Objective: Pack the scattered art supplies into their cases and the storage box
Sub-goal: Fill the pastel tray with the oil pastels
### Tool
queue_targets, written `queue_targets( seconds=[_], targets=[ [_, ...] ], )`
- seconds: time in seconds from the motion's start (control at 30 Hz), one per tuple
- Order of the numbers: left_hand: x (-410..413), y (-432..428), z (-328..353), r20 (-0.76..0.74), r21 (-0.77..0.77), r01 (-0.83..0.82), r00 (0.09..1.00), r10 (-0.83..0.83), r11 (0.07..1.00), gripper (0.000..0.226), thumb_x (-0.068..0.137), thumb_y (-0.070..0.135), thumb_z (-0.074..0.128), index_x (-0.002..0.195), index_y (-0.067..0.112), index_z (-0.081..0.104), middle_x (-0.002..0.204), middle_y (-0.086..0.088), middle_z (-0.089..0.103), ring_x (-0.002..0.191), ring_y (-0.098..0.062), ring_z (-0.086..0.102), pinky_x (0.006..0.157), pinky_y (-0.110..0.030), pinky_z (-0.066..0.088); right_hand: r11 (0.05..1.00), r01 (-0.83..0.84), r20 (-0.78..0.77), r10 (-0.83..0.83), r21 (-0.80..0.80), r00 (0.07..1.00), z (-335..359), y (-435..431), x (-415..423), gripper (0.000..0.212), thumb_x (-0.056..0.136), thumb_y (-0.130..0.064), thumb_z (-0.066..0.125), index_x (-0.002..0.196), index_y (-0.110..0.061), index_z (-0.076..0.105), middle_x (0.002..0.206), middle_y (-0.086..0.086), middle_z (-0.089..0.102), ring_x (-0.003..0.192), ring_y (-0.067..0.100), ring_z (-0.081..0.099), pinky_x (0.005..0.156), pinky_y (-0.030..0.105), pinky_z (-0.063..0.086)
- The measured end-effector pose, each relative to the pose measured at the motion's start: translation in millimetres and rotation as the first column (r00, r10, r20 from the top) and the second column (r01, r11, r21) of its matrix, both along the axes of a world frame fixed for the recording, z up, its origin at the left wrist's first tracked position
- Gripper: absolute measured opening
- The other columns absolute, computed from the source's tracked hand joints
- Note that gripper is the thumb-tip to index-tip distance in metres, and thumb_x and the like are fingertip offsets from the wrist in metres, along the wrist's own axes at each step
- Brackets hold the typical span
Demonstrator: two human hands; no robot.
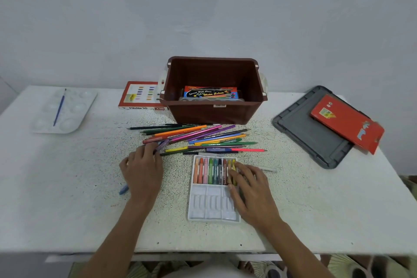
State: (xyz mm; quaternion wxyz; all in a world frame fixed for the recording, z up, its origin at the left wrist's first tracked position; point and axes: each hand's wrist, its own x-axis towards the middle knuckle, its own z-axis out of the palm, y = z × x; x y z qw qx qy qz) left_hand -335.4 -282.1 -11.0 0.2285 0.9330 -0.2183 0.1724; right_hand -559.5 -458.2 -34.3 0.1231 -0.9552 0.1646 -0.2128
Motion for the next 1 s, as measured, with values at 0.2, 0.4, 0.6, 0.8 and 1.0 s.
queue_targets(
  seconds=[0.2, 0.4, 0.6, 0.8, 1.0],
  targets=[
    [-24, -10, 45, -0.193, -0.560, 0.079, 0.956, -0.222, 0.825, 0.020, 0.090, 0.008, 0.067, 0.108, 0.015, 0.062, 0.100, 0.004, 0.068, 0.085, 0.001, 0.063, 0.073, -0.007, 0.045, 1.000, -0.001, 0.002, 0.001, -0.004, 1.000, 0, -1, 0, 0.040, 0.101, -0.035, 0.044, 0.129, -0.013, 0.062, 0.139, 0.004, 0.056, 0.123, 0.026, 0.047, 0.104, 0.041, 0.039],
    [-49, -9, 48, -0.492, -0.634, 0.127, 0.695, -0.525, 0.763, 0.014, 0.085, 0.006, 0.073, 0.093, 0.015, 0.067, 0.090, 0.006, 0.071, 0.083, -0.008, 0.071, 0.076, -0.021, 0.058, 1.000, -0.002, 0.002, 0.002, 0.002, 1.000, -1, 0, 0, 0.040, 0.101, -0.035, 0.045, 0.129, -0.013, 0.062, 0.139, 0.004, 0.055, 0.123, 0.026, 0.047, 0.104, 0.041, 0.039],
    [-65, 0, 30, -0.642, -0.512, 0.133, 0.598, -0.481, 0.849, 0.016, 0.085, 0.010, 0.073, 0.086, 0.026, 0.072, 0.089, 0.013, 0.073, 0.084, -0.002, 0.069, 0.078, -0.017, 0.051, 1.000, -0.004, 0.001, 0.004, 0.006, 1.000, -1, -1, 0, 0.039, 0.100, -0.034, 0.047, 0.130, -0.013, 0.061, 0.139, 0.003, 0.054, 0.122, 0.026, 0.046, 0.103, 0.041, 0.039],
    [-75, 5, 18, -0.632, -0.458, 0.119, 0.654, -0.417, 0.881, 0.011, 0.086, 0.021, 0.073, 0.087, 0.032, 0.070, 0.085, 0.017, 0.071, 0.079, 0.005, 0.063, 0.071, -0.015, 0.044, 1.000, -0.001, -0.006, 0.001, 0.005, 1.000, -2, -1, 0, 0.040, 0.101, -0.035, 0.046, 0.131, -0.013, 0.061, 0.140, 0.004, 0.054, 0.122, 0.027, 0.047, 0.103, 0.043, 0.039],
    [-83, 12, 4, -0.492, -0.376, 0.292, 0.741, -0.456, 0.879, 0.016, 0.089, 0.019, 0.070, 0.099, 0.030, 0.065, 0.099, 0.016, 0.059, 0.087, 0.004, 0.057, 0.067, -0.006, 0.043, 1.000, 0.002, 0.008, -0.002, 0.005, 1.000, -2, 0, 0, 0.041, 0.101, -0.036, 0.045, 0.130, -0.013, 0.062, 0.139, 0.005, 0.055, 0.122, 0.028, 0.047, 0.103, 0.043, 0.039]
  ],
)
